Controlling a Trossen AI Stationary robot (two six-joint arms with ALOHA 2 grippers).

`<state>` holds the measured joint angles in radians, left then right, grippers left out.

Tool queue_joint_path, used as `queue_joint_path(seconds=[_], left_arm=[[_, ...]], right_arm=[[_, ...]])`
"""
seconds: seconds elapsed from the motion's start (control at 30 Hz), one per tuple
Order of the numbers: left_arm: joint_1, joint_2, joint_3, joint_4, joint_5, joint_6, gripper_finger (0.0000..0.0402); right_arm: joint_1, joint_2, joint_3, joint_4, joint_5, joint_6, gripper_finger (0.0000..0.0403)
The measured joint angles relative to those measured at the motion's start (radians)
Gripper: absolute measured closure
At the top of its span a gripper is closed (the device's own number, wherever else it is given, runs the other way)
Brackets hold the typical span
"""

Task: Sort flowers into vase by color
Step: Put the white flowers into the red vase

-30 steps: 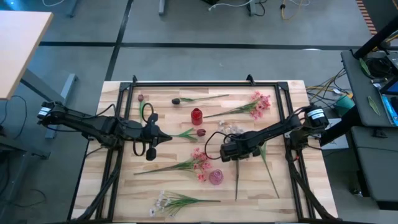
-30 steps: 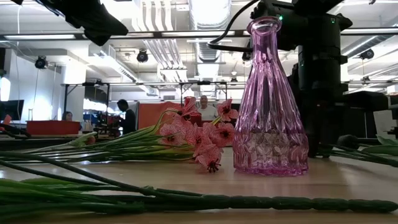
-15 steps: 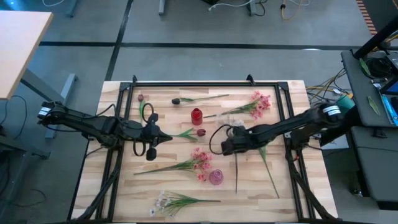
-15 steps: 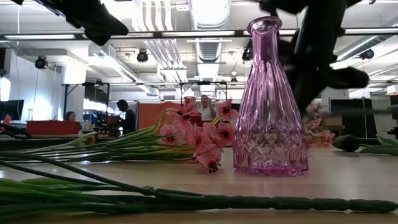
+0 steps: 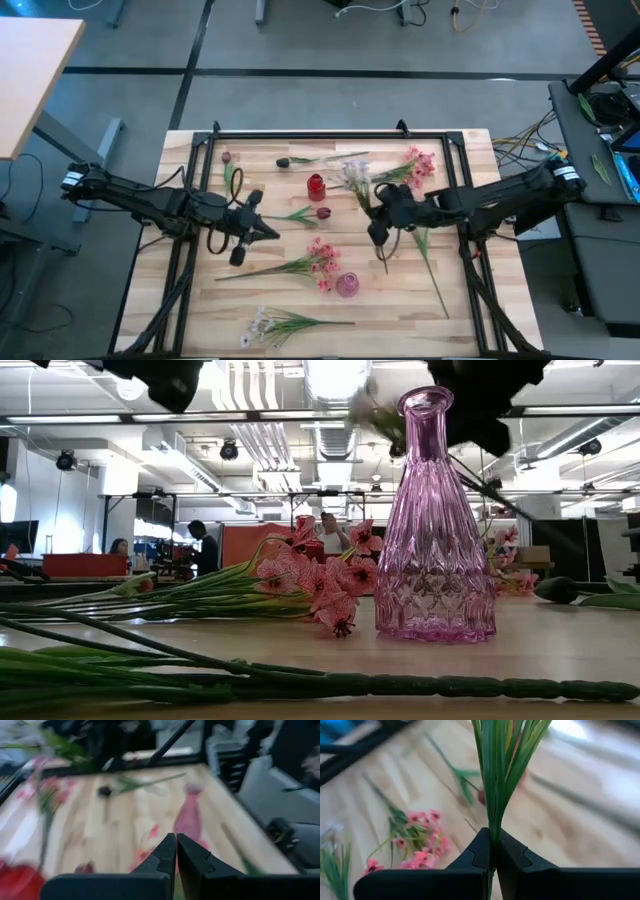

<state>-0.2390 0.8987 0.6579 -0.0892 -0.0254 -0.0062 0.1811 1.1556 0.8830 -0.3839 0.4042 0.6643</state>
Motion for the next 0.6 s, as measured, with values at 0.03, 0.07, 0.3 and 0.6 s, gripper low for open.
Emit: queue_joint_path(seconds=[0.03,0.07,0.3,0.6], left_arm=[[0.0,0.0,0.0,0.014,0.013,0.011,0.0402],[0.0,0.0,0.0,0.028,0.016,0.022,0.0402],[0.0,0.001,0.0,0.166,0.017,0.129,0.0402],[0.003,0.068,0.0,0.314,0.169,0.202,0.0402]], right_arm=[[0.0,-0.016,-0.027,0.072,-0.001,-0.083,0.0393],[0.0,-0.031,-0.056,0.155,-0.006,-0.171,0.0393],[-0.058,-0.112,-0.315,0.771,-0.217,-0.639,0.0393],[-0.125,-0.113,-0.485,1.144,-0.296,-0.682,0.0393]])
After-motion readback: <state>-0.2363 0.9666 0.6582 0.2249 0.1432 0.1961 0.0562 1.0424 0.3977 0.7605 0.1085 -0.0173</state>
